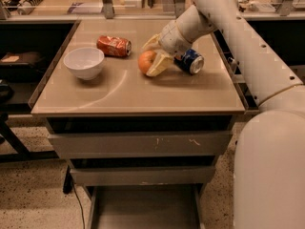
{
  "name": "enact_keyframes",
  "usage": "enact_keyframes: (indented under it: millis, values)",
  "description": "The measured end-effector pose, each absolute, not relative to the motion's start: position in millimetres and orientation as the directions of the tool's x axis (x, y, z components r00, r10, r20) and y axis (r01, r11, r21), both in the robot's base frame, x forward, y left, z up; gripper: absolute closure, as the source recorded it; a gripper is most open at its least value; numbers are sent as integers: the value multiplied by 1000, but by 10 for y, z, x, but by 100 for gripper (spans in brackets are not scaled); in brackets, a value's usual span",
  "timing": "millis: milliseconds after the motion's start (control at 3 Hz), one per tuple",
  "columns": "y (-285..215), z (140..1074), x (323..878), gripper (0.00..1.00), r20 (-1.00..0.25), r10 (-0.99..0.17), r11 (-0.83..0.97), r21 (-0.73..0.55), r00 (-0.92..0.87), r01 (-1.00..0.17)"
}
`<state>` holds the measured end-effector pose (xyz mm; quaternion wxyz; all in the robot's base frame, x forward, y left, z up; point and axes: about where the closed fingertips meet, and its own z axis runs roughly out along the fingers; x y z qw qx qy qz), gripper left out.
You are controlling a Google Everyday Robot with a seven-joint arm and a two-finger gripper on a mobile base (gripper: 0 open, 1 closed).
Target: Pick orange from bottom drawer and place on counter
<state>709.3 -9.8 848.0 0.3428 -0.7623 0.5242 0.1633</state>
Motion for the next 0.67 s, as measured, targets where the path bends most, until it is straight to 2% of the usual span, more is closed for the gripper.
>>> enact_keyframes:
  millis: [333, 667]
  values:
    - [-97, 8479, 7093, 0, -608, -687, -216, -351, 397, -911]
    - [-97, 8479, 7093, 0, -608, -687, -216, -351, 397, -911]
